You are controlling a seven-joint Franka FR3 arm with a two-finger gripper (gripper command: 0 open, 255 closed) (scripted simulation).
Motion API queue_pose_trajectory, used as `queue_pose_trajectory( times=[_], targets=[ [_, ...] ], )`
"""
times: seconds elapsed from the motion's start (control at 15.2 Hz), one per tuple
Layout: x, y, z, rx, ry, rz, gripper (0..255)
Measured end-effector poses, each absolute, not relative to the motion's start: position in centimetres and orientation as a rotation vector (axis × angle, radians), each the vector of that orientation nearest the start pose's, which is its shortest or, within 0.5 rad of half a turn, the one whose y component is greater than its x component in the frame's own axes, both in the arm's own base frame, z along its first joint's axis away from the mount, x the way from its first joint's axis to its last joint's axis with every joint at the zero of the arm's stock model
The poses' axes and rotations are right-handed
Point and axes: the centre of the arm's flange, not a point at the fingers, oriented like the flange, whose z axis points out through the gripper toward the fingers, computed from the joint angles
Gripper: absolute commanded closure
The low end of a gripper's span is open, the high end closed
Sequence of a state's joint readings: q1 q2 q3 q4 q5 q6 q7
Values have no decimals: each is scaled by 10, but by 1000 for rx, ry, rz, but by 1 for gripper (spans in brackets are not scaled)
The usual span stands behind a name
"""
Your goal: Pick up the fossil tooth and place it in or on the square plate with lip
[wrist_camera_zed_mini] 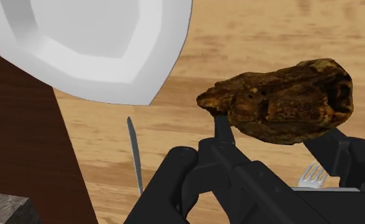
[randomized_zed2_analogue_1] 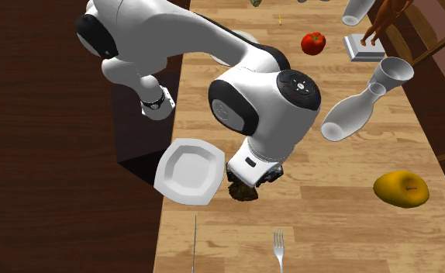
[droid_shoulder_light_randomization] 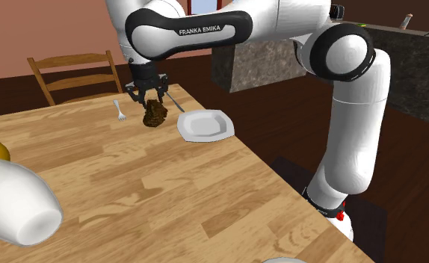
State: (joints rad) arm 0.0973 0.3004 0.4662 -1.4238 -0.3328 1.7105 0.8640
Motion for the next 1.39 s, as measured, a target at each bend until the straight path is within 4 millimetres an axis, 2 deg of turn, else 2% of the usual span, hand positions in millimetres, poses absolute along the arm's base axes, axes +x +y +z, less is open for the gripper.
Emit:
queue_pose_trajectory(
  times=[0.2,0.4,0.53,0.59,0.79,1.12,1.39],
  targets=[
    [561,248,543,-3240,451,-233,255],
    [536,220,551,-3238,449,-236,255],
    [521,196,547,-3239,452,-234,255],
    [520,196,547,-3239,452,-235,0],
    [511,197,539,-3206,482,-192,0],
    [473,202,523,-3072,581,-40,0],
    [470,201,503,-3053,595,-20,0]
  ],
)
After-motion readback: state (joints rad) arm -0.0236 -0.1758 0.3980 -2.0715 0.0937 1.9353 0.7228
